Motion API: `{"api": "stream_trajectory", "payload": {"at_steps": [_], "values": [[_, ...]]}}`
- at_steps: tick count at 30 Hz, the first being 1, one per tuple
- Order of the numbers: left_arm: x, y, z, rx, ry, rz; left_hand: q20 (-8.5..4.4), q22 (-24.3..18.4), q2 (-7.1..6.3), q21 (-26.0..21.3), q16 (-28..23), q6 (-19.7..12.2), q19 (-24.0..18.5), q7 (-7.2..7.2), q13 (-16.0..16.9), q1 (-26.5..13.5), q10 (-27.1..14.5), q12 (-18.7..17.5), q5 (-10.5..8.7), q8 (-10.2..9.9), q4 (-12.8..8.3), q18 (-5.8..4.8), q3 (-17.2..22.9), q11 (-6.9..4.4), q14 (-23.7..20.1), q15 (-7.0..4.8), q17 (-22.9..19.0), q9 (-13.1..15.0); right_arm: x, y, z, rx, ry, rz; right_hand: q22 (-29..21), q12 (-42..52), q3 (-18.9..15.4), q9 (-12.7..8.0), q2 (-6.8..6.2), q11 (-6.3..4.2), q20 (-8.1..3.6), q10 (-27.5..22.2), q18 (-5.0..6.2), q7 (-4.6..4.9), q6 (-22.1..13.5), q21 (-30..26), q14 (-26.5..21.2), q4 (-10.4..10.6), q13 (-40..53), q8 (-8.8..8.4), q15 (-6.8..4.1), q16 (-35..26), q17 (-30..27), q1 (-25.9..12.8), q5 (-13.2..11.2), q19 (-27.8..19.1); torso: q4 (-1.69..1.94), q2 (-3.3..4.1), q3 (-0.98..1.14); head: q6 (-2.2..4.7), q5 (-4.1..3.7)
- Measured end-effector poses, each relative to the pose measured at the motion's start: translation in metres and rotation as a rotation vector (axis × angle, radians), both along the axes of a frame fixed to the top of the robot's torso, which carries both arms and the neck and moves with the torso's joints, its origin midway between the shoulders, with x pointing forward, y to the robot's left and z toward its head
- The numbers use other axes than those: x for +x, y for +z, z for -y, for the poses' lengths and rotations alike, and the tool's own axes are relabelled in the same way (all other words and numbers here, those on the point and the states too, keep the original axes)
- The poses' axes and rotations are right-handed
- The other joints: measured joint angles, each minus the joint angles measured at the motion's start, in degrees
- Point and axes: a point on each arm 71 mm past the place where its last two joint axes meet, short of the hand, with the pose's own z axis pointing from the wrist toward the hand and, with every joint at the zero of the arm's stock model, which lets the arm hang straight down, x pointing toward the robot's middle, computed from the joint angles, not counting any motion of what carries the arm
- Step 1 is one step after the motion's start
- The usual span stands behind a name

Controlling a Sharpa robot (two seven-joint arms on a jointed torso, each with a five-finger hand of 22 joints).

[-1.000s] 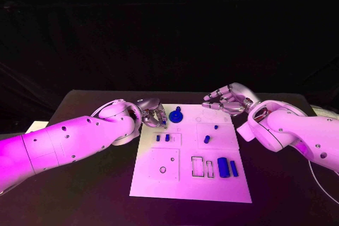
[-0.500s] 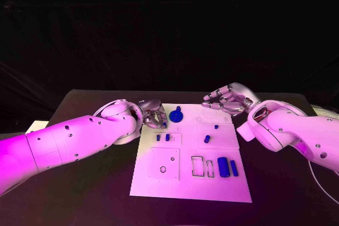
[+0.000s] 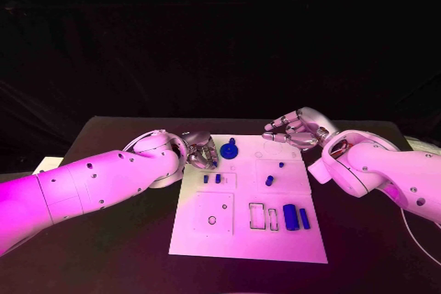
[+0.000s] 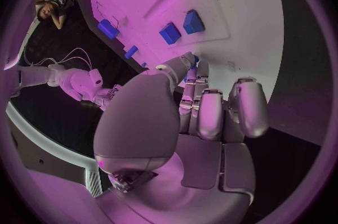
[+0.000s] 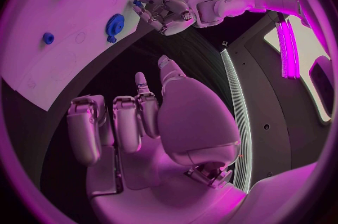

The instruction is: Assemble the parts on the task board

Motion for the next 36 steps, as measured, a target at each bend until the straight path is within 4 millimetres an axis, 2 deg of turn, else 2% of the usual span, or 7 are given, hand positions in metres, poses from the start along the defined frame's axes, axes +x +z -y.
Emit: {"api": "stream_trajectory", "payload": {"at_steps": [19, 21, 24, 29, 36], "values": [[0.0025, -0.0024, 0.0027, 0.014, 0.005, -0.012, 0.00, -0.01, 0.06, 0.00, 0.00, 0.22, 0.00, 0.21, 0.00, -0.07, 0.00, -0.31, 0.00, -0.28, 0.00, 0.01, -0.01, 0.00, 0.00, 0.00, -0.01, -0.01, -0.0003, 0.0001, -0.0006, 0.001, 0.002, 0.000, -0.01, 0.00, 0.00, -0.01, 0.00, 0.00, 0.00, 0.00, 0.00, 0.00, 0.00, 0.00, 0.00, 0.00, 0.00, 0.00, 0.00, 0.00, -0.01, 0.00, 0.00, 0.00, -0.02, 0.01, -0.06, -0.05, -0.05], [0.0026, -0.0030, 0.0029, 0.015, 0.005, -0.014, 0.00, -0.01, -0.23, 0.00, 0.00, 0.22, 0.00, 0.21, -0.08, -0.36, 0.00, -0.58, 0.00, -0.28, 0.00, 0.01, -0.01, 0.00, 0.00, 0.00, -0.13, -0.06, -0.0003, 0.0001, -0.0006, 0.001, 0.002, 0.000, -0.01, 0.00, 0.00, -0.01, 0.00, 0.00, 0.00, 0.00, 0.00, 0.00, 0.00, 0.00, 0.00, 0.00, 0.00, 0.00, 0.00, 0.00, 0.00, 0.00, 0.00, 0.00, -0.03, 0.03, -0.05, -0.10, -0.08], [0.0025, -0.0044, 0.0029, 0.017, 0.006, -0.018, 0.00, -0.01, -0.26, 0.00, 0.00, 0.21, 0.00, 0.23, -0.20, -0.38, 0.00, -1.19, 0.00, -0.96, 0.00, 0.00, -0.01, 0.00, 0.00, 0.00, -0.30, -0.38, -0.0004, 0.0001, -0.0006, 0.001, 0.002, 0.000, -0.01, 0.00, 0.00, -0.01, 0.00, 0.00, 0.00, 0.00, 0.00, 0.00, 0.00, 0.00, 0.00, 0.00, 0.00, 0.00, 0.00, 0.00, -0.01, 0.00, 0.00, 0.00, -0.03, 0.03, -0.04, -0.14, -0.12], [0.0025, -0.0073, 0.0016, 0.025, 0.011, -0.026, 0.00, -0.01, -1.07, 0.00, 0.00, -2.29, 0.00, 1.45, -0.51, -1.19, -1.35, -2.85, 0.02, -2.88, 0.00, 0.00, 0.00, 1.34, 0.14, 0.14, -0.93, -1.38, -0.0004, 0.0001, -0.0003, 0.000, 0.002, 0.000, 0.04, 0.00, 0.00, 0.02, 0.00, 0.00, 0.00, 0.00, 0.00, 0.00, 0.00, 0.00, 0.00, 0.00, 0.00, 0.00, 0.00, 0.00, -0.01, 0.00, 0.00, 0.00, 0.00, 0.01, -0.01, -0.21, -0.17], [0.0026, -0.0073, 0.0009, 0.027, 0.013, -0.028, 0.42, -0.01, -1.45, -0.44, 0.00, -3.49, -0.01, 2.26, -0.58, -1.57, -1.91, -3.31, 0.03, -3.31, 0.01, 0.01, 0.32, 1.91, 0.21, 0.62, -1.19, -2.15, -0.0003, 0.0001, 0.0000, 0.000, 0.002, 0.000, 0.04, 0.00, -0.16, 0.03, 0.00, 0.00, 0.00, 0.00, 0.00, 0.21, 0.20, 0.00, 0.00, -0.16, 0.00, 0.00, 0.00, 0.00, 0.00, 0.00, 0.00, 0.00, 0.00, -0.02, 0.00, -0.19, -0.21]]}}
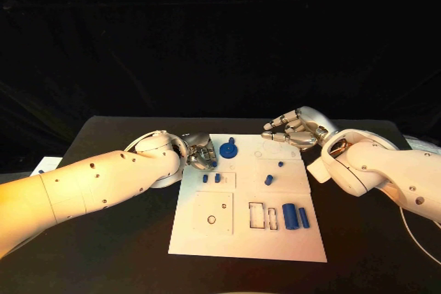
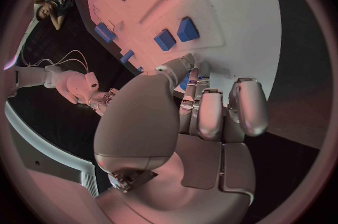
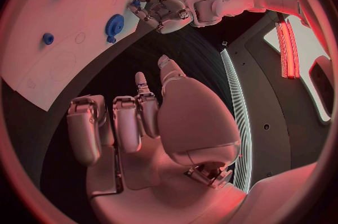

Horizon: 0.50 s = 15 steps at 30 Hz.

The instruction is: Assemble the parts on the task board

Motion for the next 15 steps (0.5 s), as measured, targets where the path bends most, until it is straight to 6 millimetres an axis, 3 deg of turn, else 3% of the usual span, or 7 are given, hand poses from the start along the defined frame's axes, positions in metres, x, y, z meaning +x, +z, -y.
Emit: {"api": "stream_trajectory", "payload": {"at_steps": [8, 10, 12, 13, 15], "values": [[0.0001, 0.0006, -0.0012, 0.000, 0.002, 0.001, 0.61, -0.13, -0.53, -1.12, 0.00, -2.60, -0.20, 0.55, -0.14, -0.53, -1.01, -0.21, 0.00, 0.00, -0.03, 0.00, 0.27, 0.59, -0.08, 0.70, -0.38, -1.19, 0.0008, -0.0005, 0.0017, -0.003, -0.003, -0.003, 0.00, -3.92, -0.09, -0.01, 0.00, -0.22, 0.00, -1.25, 0.00, 0.00, 0.00, -0.40, 0.00, -0.09, 0.33, 0.00, 0.00, -1.66, 0.04, 0.01, 0.00, 0.00, 0.00, -0.01, -0.03, 0.07, -0.02], [0.0001, 0.0007, -0.0018, 0.000, 0.003, 0.001, 0.63, -0.33, -0.52, -1.33, 0.00, -3.35, -0.22, 0.83, -0.14, -0.52, -1.28, -0.20, 0.00, 0.00, 0.01, 0.00, 0.31, 0.85, -0.08, 0.70, -0.55, -1.55, 0.0017, -0.0011, 0.0029, -0.006, -0.006, -0.005, -0.01, -13.80, -0.32, 0.07, 0.13, -0.40, -0.03, -5.65, 0.90, -0.01, -0.01, -1.08, -0.13, -0.11, -0.77, 0.00, -0.12, -4.69, 0.04, 0.14, 0.00, 0.00, 0.00, -0.01, -0.02, 0.08, -0.07], [0.0001, 0.0009, -0.0032, 0.000, 0.005, 0.002, 0.82, -0.62, -0.52, -1.80, 0.00, -4.23, -0.41, 0.92, -0.12, -0.52, -1.71, -0.20, 0.00, 0.00, 0.01, 0.00, 0.31, 0.87, -0.08, 0.70, -0.67, -1.94, 0.0031, -0.0020, 0.0051, -0.013, -0.011, -0.008, -0.01, -29.48, -0.49, 0.11, 0.99, -0.48, -0.45, -12.17, 0.89, -0.17, -0.37, -1.78, -0.19, 0.00, -10.77, -0.30, -0.45, -8.02, -1.98, 1.00, 0.00, 0.02, 0.00, -0.02, -0.05, 0.09, -0.10], [0.0003, 0.0010, -0.0043, 0.001, 0.007, 0.002, 0.91, -0.80, -0.72, -2.12, 0.00, -4.62, -0.51, 1.13, -0.15, -0.72, -1.91, -0.20, 0.01, 0.00, 0.01, 0.00, 0.31, 1.06, -0.19, 0.81, -0.76, -2.16, 0.0038, -0.0024, 0.0062, -0.017, -0.012, -0.009, -0.01, -39.60, -0.47, 0.11, 1.17, 0.08, -0.76, -15.91, 0.90, -0.24, -0.61, -2.20, -0.19, 0.01, -17.31, -0.30, -0.45, -10.46, -4.59, 1.17, 0.00, -0.12, 0.01, -0.02, -0.06, 0.09, -0.12], [0.0005, 0.0012, -0.0069, 0.002, 0.012, 0.003, 1.02, -1.01, -0.75, -2.29, 0.00, -5.23, -0.61, 1.13, -0.18, -0.75, -2.35, -0.20, 0.01, 0.00, 0.01, 0.00, 0.31, 1.02, -0.28, 0.90, -0.86, -2.36, 0.0051, -0.0033, 0.0081, -0.028, -0.014, -0.011, -0.01, -46.23, -0.07, 0.22, 1.47, 0.03, -0.97, -19.07, 0.90, -0.25, -0.62, -2.66, -0.19, 0.34, -22.26, -0.30, -0.44, -12.93, -7.30, 2.11, 0.34, -0.29, 0.02, -0.04, -0.06, 0.09, -0.13]]}}
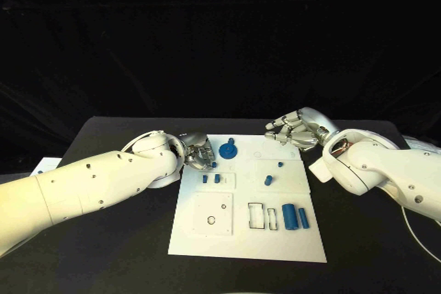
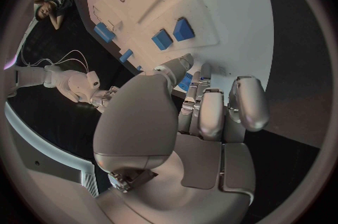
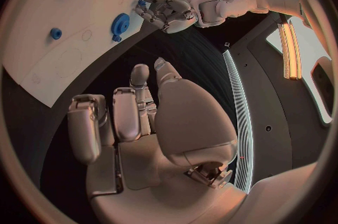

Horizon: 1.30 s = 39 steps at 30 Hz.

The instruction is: Assemble the parts on the task board

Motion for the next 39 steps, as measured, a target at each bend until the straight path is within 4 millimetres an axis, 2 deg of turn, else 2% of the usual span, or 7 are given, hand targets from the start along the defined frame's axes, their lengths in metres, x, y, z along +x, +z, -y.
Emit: {"api": "stream_trajectory", "payload": {"at_steps": [8, 12, 17, 19, 23, 30, 39], "values": [[0.000, 0.001, -0.024, 0.003, 0.042, 0.010, 0.21, -0.27, -0.21, -0.61, 0.00, -0.68, -0.21, 0.08, -0.19, 0.29, -0.89, 0.00, 0.00, 0.00, -0.81, 0.00, 0.81, 0.15, 0.21, 0.21, -0.06, -0.49, 0.004, -0.004, 0.008, -0.163, 0.034, 0.027, -0.01, -20.49, 6.77, 0.12, -2.01, 0.37, 0.48, -3.18, -0.01, 0.16, 2.10, -0.14, 0.00, -1.28, -21.79, 0.00, 0.00, -4.71, -5.46, 6.38, -1.02, 0.00, 0.02, -0.02, 0.00, 0.23, -0.16], [-0.004, 0.004, -0.035, -0.053, 0.059, 0.028, 0.19, -1.01, 1.37, -1.70, 0.22, 3.44, -0.22, -0.68, 0.18, 2.15, 0.22, 0.26, 0.00, 1.95, -1.67, -0.01, 3.31, -0.47, 0.21, 0.21, 0.73, -0.10, 0.002, -0.007, 0.007, -0.294, 0.077, 0.063, -0.01, -24.26, 10.70, 0.12, -2.83, 0.13, 0.57, -0.26, -0.01, -0.11, 4.51, -0.14, -0.01, -2.02, -28.49, -0.37, 0.01, -5.04, -6.24, 7.91, -1.81, 0.09, 0.02, -0.02, -0.02, 0.40, -0.42], [-0.013, 0.011, -0.038, -0.345, 0.094, -0.008, -0.39, -7.41, 1.83, -10.57, -4.00, 4.55, -4.20, -1.42, 1.22, 1.82, 4.42, 2.95, 0.00, 2.37, -1.34, 1.86, 4.05, -1.62, -1.68, -0.77, -7.25, -0.23, -0.001, -0.011, 0.004, -0.469, 0.127, 0.122, -0.01, -26.96, 14.24, 0.05, -4.08, -0.22, 0.57, 1.91, -0.01, -0.74, 5.72, -0.14, -0.01, -2.19, -34.29, -0.60, 0.01, -5.05, -7.03, 7.20, -2.83, 0.09, 0.03, -0.01, -0.03, 0.66, -1.02], [-0.019, 0.013, -0.037, -0.503, 0.105, -0.051, -0.37, -11.55, 2.50, -16.56, -7.57, 3.77, -7.16, -1.14, 1.53, 0.77, 4.17, 3.55, -0.23, 2.04, -0.90, 3.20, 3.61, -1.53, -4.31, -0.50, -13.08, -0.62, -0.002, -0.013, 0.002, -0.540, 0.143, 0.147, -0.01, -27.87, 15.39, 0.04, -4.73, -0.11, 0.57, 2.01, -0.01, -1.13, 6.30, -0.14, -0.01, -2.08, -36.26, -0.60, 0.01, -5.32, -7.40, 6.55, -3.97, 0.09, 0.03, -0.01, -0.03, 0.81, -1.29], [-0.025, 0.018, -0.040, -0.780, 0.143, -0.133, -0.06, -16.89, 3.01, -24.33, -11.92, 3.50, -11.03, -1.24, 1.84, -1.25, 2.30, 4.21, -0.27, 2.00, 0.18, 4.04, 1.49, -1.19, -7.94, -0.10, -20.12, -0.76, -0.003, -0.019, -0.001, -0.654, 0.164, 0.178, -0.02, -28.88, 16.37, -0.07, -5.32, -0.11, 0.57, 2.01, -0.01, -1.37, 6.56, -0.14, -0.01, -1.91, -38.63, -0.60, 0.01, -5.42, -7.98, 5.96, -5.34, 0.09, 0.05, 0.00, -0.09, 0.95, -1.74], [-0.028, 0.018, -0.059, -1.158, 0.300, -0.264, 0.19, -19.19, 3.01, -27.57, -12.98, 3.50, -12.08, -1.24, 2.38, -1.51, 1.99, 5.74, -0.27, 2.39, -0.12, 4.03, -0.44, -1.29, -8.93, -0.31, -22.41, -0.75, -0.004, -0.028, -0.004, -0.787, 0.180, 0.204, -0.02, -29.16, 17.27, -0.53, -6.09, 0.13, 0.57, 1.19, -0.01, -1.71, 6.24, -0.35, -0.01, -1.84, -41.16, -0.82, 0.02, -5.84, -8.76, 5.19, -6.43, 0.09, 0.05, 0.04, -0.11, 1.12, -2.04], [-0.030, 0.017, -0.068, -1.318, 0.374, -0.315, -0.01, -19.96, 3.32, -28.56, -13.27, 3.71, -12.29, -1.45, 2.65, -1.19, 1.99, 6.44, -0.26, 2.60, -0.43, 4.88, -1.05, -1.30, -9.36, -0.29, -23.15, -0.75, -0.005, -0.037, -0.007, -0.856, 0.196, 0.201, -0.02, -29.16, 17.78, -0.61, -6.30, -0.04, 0.57, 1.03, -0.01, -1.72, 6.24, -0.57, -0.01, -1.76, -42.17, -0.82, 0.02, -6.03, -9.12, 4.98, -6.43, 0.09, 0.07, 0.08, -0.07, 0.96, -2.04]]}}
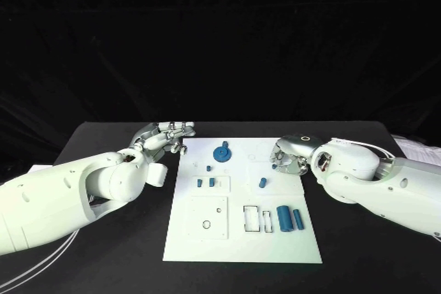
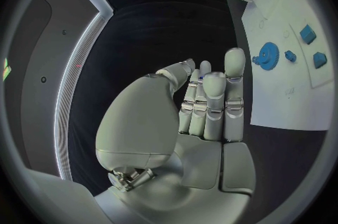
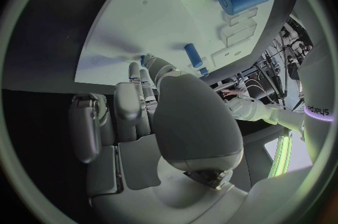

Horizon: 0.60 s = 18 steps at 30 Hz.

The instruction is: Assemble the parts on the task board

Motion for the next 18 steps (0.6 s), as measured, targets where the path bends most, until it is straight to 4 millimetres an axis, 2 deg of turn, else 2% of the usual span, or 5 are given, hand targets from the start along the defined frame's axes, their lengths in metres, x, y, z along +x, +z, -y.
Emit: {"api": "stream_trajectory", "payload": {"at_steps": [14, 16, 18], "values": [[-0.0005, 0.0003, -0.0022, -0.048, 0.013, -0.012, -0.20, -0.53, 0.00, -0.67, -0.05, 0.00, -0.20, 0.00, 0.08, 0.00, -0.21, 0.23, 0.00, 0.00, -0.23, 0.00, -0.22, -0.20, -0.28, -0.14, -0.41, 0.00, 0.0013, -0.0059, -0.0058, -0.033, 0.010, -0.010, -0.01, 0.02, 0.98, -0.06, 0.22, 0.18, 0.00, 0.19, 0.01, 0.00, 0.04, 0.00, 0.00, 0.13, -1.20, 0.00, 0.00, 0.00, -0.22, -0.22, 0.00, 0.00, -0.08, 0.01, 0.08, -0.24, -0.05], [-0.0005, 0.0003, -0.0024, -0.051, 0.013, -0.013, -0.20, -0.53, 0.00, -0.67, -0.05, 0.00, -0.20, 0.00, 0.07, 0.00, -0.21, 0.23, 0.00, 0.00, -0.23, 0.01, -0.22, -0.20, -0.28, -0.14, -0.41, 0.00, 0.0018, -0.0062, -0.0064, -0.033, 0.010, -0.009, -0.01, 0.17, 1.32, -0.06, 0.41, 0.01, 0.00, 0.49, 0.01, 0.29, 0.35, 0.00, 0.00, 0.05, -1.42, 0.00, 0.01, 0.00, -0.22, -0.41, -0.26, 0.00, -0.07, 0.01, 0.09, -0.26, -0.04], [-0.0005, 0.0002, -0.0027, -0.052, 0.014, -0.014, 0.01, -0.68, 0.00, -0.67, -0.05, 0.00, -0.40, 0.00, 0.13, 0.00, -0.21, 0.23, 0.00, 0.00, -0.23, 0.00, -0.22, -0.20, -0.28, -0.13, -0.58, 0.01, 0.0024, -0.0064, -0.0070, -0.034, 0.010, -0.008, -0.01, 0.23, 1.46, -0.06, 0.46, 0.01, 0.00, 0.67, 0.01, 0.05, 0.59, 0.00, 0.00, 0.14, -1.79, 0.00, 0.00, 0.00, -0.27, -0.46, -0.26, 0.00, -0.05, 0.01, 0.09, -0.29, -0.01]]}}
